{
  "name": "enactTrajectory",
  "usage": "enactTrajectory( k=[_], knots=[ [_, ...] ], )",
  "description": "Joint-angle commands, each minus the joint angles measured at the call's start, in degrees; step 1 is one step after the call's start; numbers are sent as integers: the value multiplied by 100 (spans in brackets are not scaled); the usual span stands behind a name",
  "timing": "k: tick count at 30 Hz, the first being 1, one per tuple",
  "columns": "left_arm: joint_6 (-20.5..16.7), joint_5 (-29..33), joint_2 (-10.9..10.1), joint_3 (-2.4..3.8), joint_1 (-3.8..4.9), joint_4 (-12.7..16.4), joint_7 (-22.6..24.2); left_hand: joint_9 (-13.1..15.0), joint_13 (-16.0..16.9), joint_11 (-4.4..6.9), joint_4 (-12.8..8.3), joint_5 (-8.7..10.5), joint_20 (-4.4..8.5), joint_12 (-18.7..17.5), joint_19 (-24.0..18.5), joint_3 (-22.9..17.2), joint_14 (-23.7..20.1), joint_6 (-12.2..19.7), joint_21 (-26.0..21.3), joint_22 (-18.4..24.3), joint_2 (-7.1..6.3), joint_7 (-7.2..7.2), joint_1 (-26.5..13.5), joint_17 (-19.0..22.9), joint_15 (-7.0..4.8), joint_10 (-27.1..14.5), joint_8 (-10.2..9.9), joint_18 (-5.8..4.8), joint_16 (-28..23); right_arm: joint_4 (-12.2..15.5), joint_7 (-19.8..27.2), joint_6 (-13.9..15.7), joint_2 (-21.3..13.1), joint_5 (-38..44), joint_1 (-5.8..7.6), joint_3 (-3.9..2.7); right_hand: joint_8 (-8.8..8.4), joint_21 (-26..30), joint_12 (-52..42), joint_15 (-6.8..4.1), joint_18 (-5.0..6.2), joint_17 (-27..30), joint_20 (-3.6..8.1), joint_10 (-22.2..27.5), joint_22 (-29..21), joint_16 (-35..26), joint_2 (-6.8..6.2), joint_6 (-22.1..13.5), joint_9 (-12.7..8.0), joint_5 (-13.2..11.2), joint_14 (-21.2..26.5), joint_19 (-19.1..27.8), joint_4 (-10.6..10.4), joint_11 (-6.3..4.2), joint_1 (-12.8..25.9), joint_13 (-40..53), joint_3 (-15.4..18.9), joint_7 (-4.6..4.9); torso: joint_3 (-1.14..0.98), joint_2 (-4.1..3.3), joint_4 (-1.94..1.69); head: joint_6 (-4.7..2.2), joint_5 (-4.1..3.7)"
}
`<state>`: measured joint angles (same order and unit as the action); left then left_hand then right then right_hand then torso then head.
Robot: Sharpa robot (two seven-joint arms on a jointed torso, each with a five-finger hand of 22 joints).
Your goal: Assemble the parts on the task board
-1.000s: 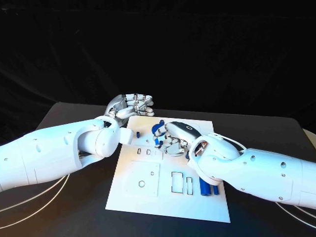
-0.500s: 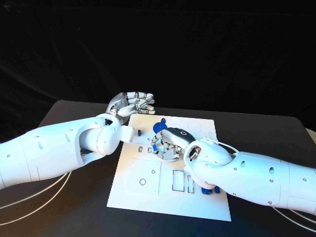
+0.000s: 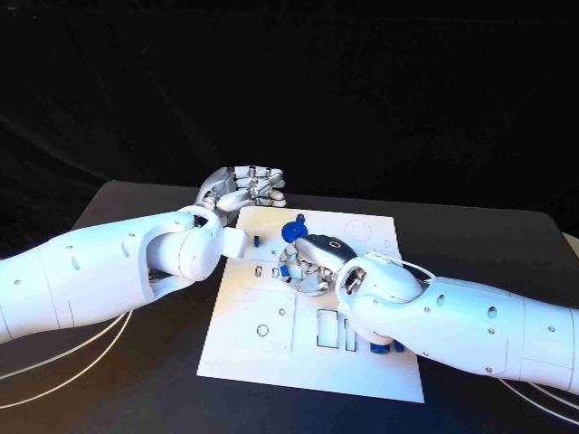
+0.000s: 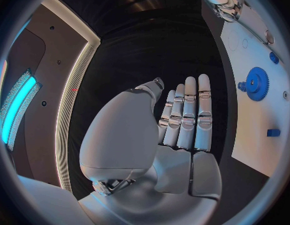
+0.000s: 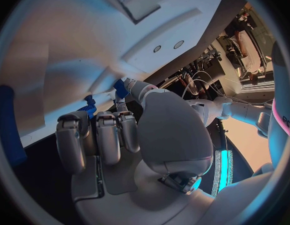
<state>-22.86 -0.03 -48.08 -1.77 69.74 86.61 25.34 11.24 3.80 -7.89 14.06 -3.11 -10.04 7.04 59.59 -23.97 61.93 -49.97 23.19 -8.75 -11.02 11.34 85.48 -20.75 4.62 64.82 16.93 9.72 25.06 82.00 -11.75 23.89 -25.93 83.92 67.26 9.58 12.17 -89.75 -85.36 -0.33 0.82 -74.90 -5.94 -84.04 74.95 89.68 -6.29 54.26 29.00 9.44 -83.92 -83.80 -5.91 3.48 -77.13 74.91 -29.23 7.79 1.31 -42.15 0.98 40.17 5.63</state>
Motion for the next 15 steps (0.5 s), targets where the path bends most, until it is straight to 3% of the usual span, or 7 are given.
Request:
enactTrajectory(
  k=[1,15],
  knots=[
    [77,25,2,4,3,20,60,-7,3,0,-12,24,-4,-22,42,-36,-19,-27,7,6,-14,17,-45,-9,-1,42,-15,68,16,-13,-50,-135,14,117,-34,18,206,-25,34,-40,-82,-1510,40,-117,1505,32,3,67,240,28,-608,-620,-14,-46,45,955,12,-23,0,4,4,11,7],
    [88,25,-10,4,3,23,50,-7,3,0,-17,24,-6,-29,36,-43,-28,-31,5,8,-17,16,-49,-15,0,49,-15,68,12,97,-36,34,4,127,-43,17,212,-25,33,-41,-82,-1510,41,-120,1505,32,-7,65,244,17,-608,-620,-23,-47,69,958,18,-26,-1,-5,-7,25,10]
  ],
)
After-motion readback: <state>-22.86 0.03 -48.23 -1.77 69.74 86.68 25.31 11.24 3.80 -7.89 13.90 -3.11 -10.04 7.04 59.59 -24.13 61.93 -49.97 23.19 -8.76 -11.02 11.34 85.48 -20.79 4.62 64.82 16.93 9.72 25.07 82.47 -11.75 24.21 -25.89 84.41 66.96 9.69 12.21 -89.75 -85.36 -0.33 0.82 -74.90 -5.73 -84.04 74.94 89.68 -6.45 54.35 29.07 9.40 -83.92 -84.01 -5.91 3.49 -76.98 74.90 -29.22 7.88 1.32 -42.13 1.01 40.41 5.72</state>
